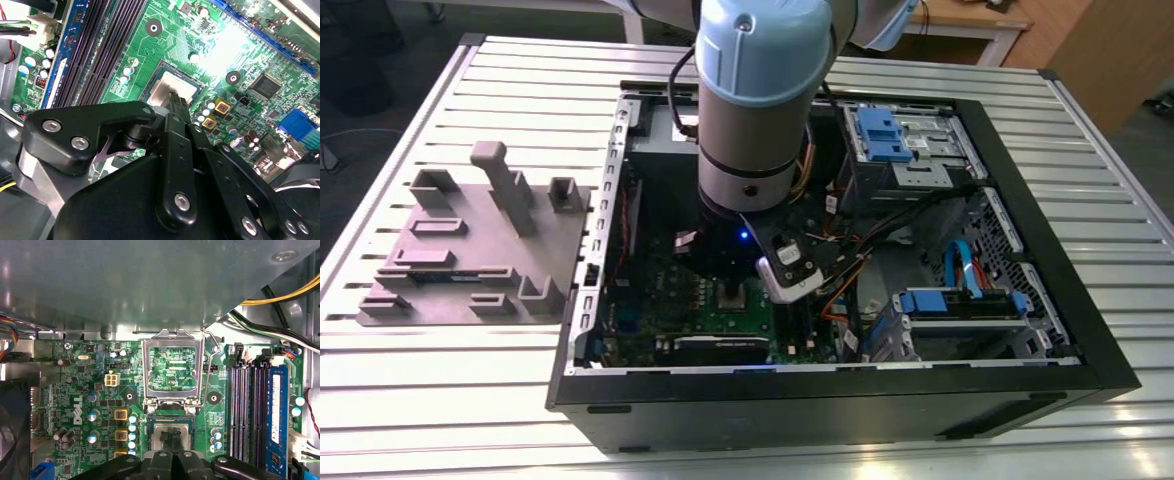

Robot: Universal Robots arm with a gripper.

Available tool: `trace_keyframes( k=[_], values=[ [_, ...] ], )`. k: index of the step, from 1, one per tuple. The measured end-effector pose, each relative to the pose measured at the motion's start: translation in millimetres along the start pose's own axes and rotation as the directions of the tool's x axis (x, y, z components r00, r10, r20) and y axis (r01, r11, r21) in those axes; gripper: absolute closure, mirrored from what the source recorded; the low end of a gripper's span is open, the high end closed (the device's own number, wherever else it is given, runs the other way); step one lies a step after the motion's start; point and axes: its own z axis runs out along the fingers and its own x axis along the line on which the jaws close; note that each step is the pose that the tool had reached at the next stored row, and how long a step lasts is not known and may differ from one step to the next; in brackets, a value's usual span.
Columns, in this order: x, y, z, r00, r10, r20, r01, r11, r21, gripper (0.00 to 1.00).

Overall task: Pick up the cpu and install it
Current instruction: 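Close the cpu cover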

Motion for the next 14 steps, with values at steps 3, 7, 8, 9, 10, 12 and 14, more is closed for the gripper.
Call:
trace_keyframes(
  k=[3, 7, 8, 9, 10, 12, 14],
  values=[
    [0.0, 0.0, -2.0, 1.0000, 0.000, -0.0004, 0.000, 1.0000, 0.0000, 0.90],
    [0.0, 0.0, -2.9, 1.0000, 0.000, -0.0004, 0.000, 1.0000, 0.0000, 0.90],
    [0.0, 0.0, -3.2, 1.0000, 0.000, -0.0004, 0.000, 1.0000, 0.0000, 0.90],
    [0.0, 0.0, -3.5, 1.0000, 0.000, -0.0004, 0.000, 1.0000, 0.0000, 0.90],
    [0.0, 0.0, -3.7, 1.0000, 0.000, -0.0003, 0.000, 1.0000, -0.0001, 0.90],
    [0.0, 0.1, -4.1, 1.0000, 0.000, -0.0003, 0.000, 1.0000, -0.0002, 0.90],
    [0.0, 0.0, -4.7, 1.0000, 0.000, -0.0004, 0.000, 1.0000, 0.0001, 0.90]
  ],
)
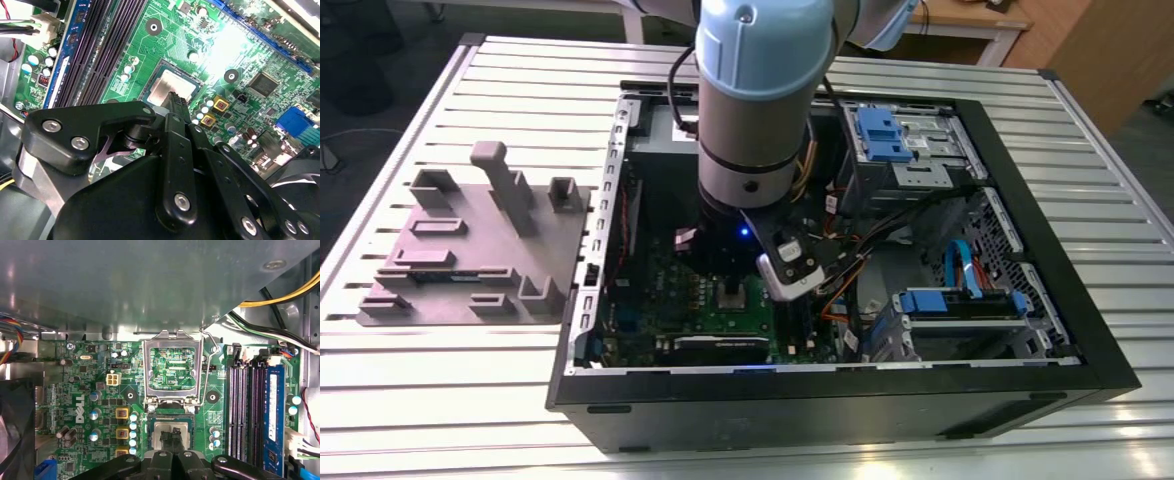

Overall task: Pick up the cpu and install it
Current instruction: 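Close the cpu cover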

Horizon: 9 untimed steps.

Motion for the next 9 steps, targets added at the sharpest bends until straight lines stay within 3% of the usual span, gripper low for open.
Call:
trace_keyframes(
  k=[9],
  values=[
    [0.0, 0.0, -2.4, 1.0000, 0.000, 0.0000, 0.000, 1.0000, -0.0001, 0.90]
  ],
)
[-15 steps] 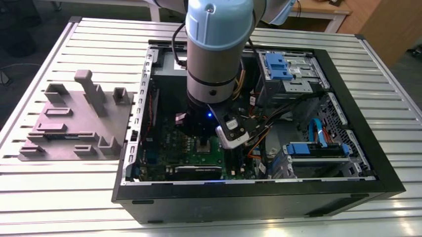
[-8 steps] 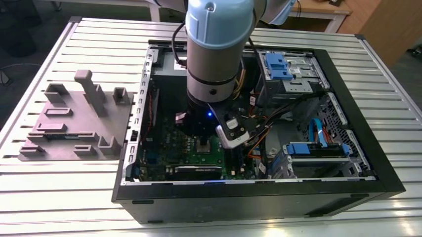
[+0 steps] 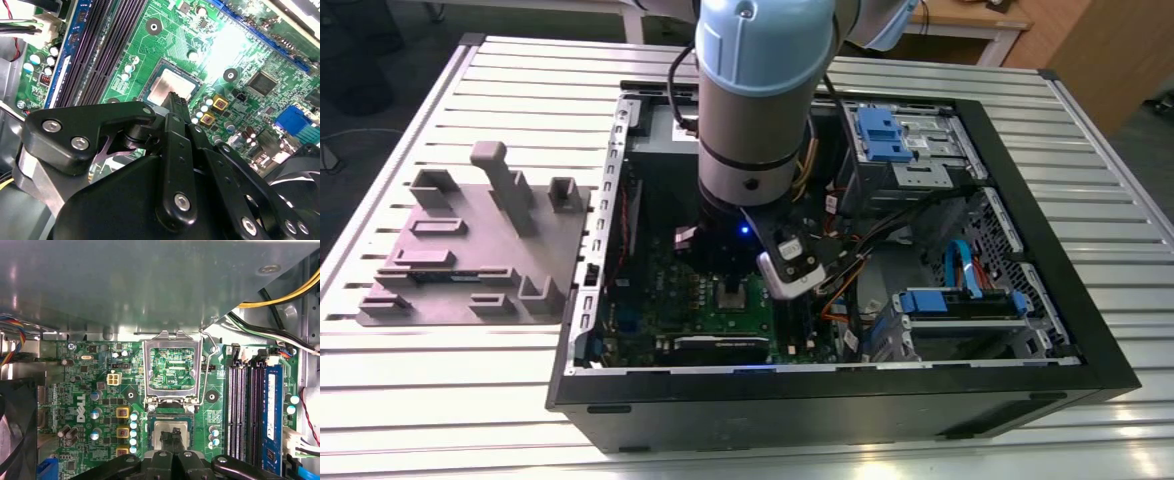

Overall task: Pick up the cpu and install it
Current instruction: 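Close the cpu cover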

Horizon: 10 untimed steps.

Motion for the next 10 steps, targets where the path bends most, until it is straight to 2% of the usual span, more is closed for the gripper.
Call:
trace_keyframes(
  k=[5, 8, 10],
  values=[
    [0.0, 0.0, -3.1, 1.0000, 0.000, -0.0001, 0.000, 1.0000, 0.0001, 0.90],
    [0.0, 0.1, -9.8, 1.0000, 0.000, 0.0000, 0.000, 1.0000, 0.0000, 0.90],
    [0.0, 0.1, -17.6, 1.0000, 0.000, 0.0004, 0.000, 1.0000, 0.0001, 0.90]
  ],
)
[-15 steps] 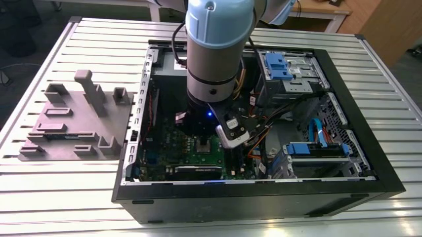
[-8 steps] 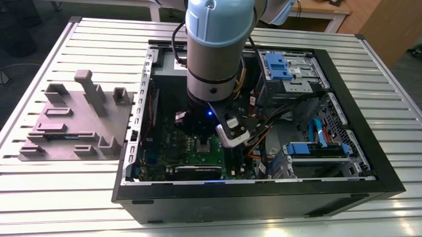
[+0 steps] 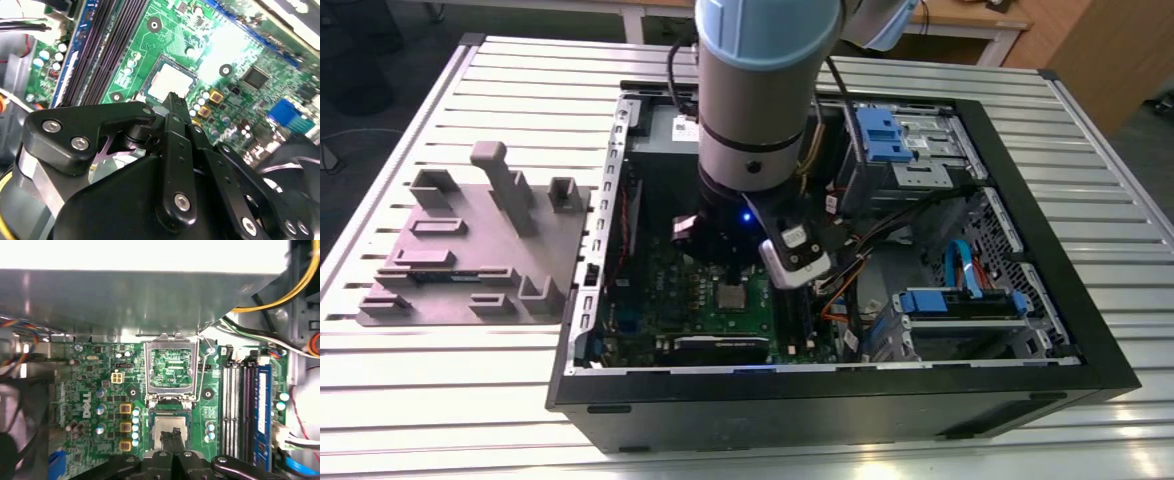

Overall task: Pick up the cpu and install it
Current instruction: 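Close the cpu cover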

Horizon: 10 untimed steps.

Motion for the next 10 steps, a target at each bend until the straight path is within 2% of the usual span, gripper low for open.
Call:
trace_keyframes(
  k=[6, 10],
  values=[
    [0.0, 0.2, -23.5, 1.0000, 0.000, 0.0032, 0.000, 1.0000, -0.0001, 0.90],
    [0.1, 0.4, -36.6, 1.0000, 0.000, 0.0068, 0.000, 1.0000, -0.0001, 0.90]
  ],
)
